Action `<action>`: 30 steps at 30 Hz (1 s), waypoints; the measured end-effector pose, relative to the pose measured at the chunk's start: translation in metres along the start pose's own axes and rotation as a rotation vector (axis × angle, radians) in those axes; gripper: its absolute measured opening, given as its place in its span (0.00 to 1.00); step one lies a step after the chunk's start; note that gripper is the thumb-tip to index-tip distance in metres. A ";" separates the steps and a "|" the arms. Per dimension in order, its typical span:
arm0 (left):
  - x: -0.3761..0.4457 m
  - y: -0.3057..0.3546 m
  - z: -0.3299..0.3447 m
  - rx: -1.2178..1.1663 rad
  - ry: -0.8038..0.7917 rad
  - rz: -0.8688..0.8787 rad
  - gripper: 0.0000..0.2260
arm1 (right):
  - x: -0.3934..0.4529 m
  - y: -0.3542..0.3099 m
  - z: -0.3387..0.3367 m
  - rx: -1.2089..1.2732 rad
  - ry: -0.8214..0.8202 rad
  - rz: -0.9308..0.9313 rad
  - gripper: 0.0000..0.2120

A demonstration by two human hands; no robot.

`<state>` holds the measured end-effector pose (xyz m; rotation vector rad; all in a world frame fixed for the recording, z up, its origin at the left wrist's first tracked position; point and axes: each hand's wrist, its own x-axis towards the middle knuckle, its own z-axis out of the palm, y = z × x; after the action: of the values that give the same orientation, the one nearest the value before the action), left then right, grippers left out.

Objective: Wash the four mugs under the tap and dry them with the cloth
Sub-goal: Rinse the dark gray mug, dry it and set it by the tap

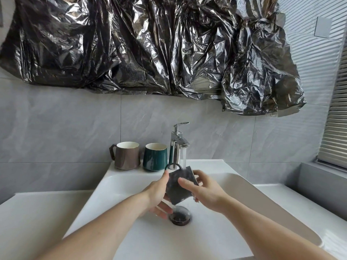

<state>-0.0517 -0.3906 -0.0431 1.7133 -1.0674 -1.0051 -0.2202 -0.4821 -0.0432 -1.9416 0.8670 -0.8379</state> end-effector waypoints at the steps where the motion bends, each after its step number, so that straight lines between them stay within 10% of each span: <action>1: 0.001 -0.001 0.000 -0.014 -0.002 0.000 0.33 | -0.001 -0.001 0.000 -0.039 0.012 -0.022 0.26; 13: 0.006 -0.005 0.000 0.124 0.027 -0.050 0.31 | -0.002 -0.010 0.000 -0.458 0.180 -0.223 0.47; 23: 0.005 -0.006 0.000 0.131 -0.006 -0.042 0.33 | -0.005 -0.014 0.001 -0.431 0.222 -0.221 0.30; 30: 0.014 -0.003 -0.007 -0.029 0.157 0.181 0.20 | -0.003 -0.006 0.000 -0.364 0.124 -0.093 0.38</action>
<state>-0.0399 -0.4010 -0.0464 1.6117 -1.0791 -0.7563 -0.2202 -0.4771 -0.0388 -2.2784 1.0689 -0.9109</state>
